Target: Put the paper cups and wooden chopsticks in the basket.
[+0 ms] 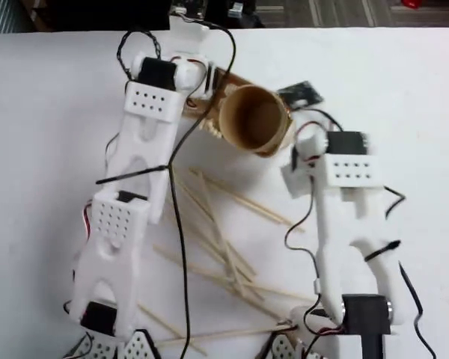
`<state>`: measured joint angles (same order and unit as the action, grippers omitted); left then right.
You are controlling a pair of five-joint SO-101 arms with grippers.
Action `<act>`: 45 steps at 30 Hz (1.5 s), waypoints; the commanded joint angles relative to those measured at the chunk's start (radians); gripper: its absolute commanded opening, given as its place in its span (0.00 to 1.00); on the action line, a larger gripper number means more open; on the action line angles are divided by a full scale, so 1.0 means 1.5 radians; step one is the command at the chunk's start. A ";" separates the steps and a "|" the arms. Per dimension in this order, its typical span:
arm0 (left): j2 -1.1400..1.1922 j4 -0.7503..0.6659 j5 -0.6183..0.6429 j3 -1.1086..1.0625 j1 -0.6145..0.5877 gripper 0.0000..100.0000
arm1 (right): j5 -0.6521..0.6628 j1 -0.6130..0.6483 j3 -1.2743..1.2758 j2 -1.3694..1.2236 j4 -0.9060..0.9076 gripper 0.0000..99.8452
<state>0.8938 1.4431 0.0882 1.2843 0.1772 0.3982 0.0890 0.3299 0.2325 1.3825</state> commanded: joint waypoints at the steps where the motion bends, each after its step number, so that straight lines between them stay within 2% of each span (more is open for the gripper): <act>1: -0.009 -0.013 0.006 0.005 0.031 0.17 | 0.002 0.052 -0.010 0.032 -0.002 0.08; 5: -0.009 -0.013 0.006 0.005 0.031 0.17 | 0.002 0.081 -0.024 0.032 -0.009 0.02; 11: -0.009 -0.012 0.006 0.005 0.031 0.17 | -0.040 0.085 -0.029 0.034 -0.039 0.02; 18: -0.009 -0.012 0.006 0.005 0.031 0.17 | -0.045 0.087 -0.025 0.135 -0.052 0.02; 25: -0.010 -0.009 0.006 0.005 0.032 0.17 | -0.047 0.087 0.029 0.183 -0.166 0.02; 29: -0.010 -0.008 0.006 0.005 0.032 0.17 | -0.087 0.087 0.033 0.207 -0.207 0.02; 34: -0.017 0.004 0.005 0.006 0.038 0.17 | -0.091 0.083 0.033 0.171 -0.270 0.02; 45: -0.010 0.151 -0.013 0.231 0.047 0.17 | -0.092 0.081 0.033 0.118 -0.338 0.02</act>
<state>0.8953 1.6057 0.0775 1.4653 0.2140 0.2693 0.2133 0.3913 0.4043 0.9022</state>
